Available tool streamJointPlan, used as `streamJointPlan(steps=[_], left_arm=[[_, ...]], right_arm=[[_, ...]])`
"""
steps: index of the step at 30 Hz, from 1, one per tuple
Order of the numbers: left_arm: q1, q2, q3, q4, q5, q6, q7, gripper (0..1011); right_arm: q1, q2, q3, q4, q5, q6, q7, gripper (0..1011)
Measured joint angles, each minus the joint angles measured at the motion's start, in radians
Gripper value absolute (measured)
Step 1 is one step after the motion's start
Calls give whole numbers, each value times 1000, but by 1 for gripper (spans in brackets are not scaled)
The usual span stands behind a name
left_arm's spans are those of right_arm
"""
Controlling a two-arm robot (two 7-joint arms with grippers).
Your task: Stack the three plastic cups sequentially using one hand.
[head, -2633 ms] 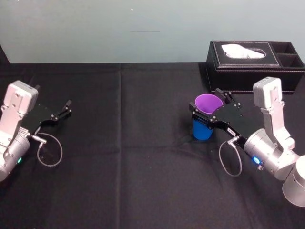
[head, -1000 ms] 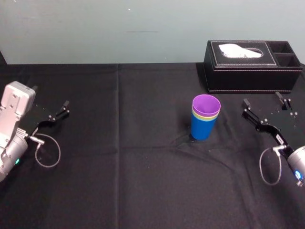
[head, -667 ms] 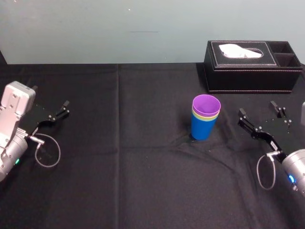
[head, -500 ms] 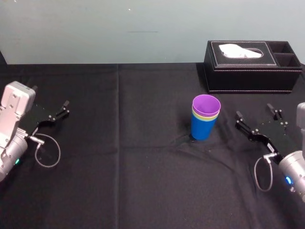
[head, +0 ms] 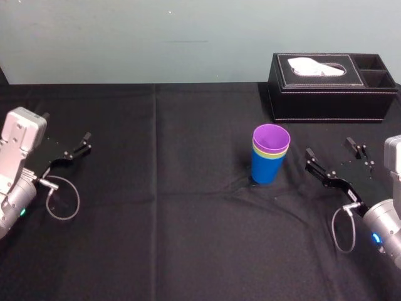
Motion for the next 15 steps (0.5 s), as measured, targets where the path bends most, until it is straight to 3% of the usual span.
streamJointPlan(steps=[15], left_arm=[[0, 0, 0, 0, 0, 0, 0, 1011]], right_arm=[[-1, 1, 2, -2, 4, 3, 0, 1003]])
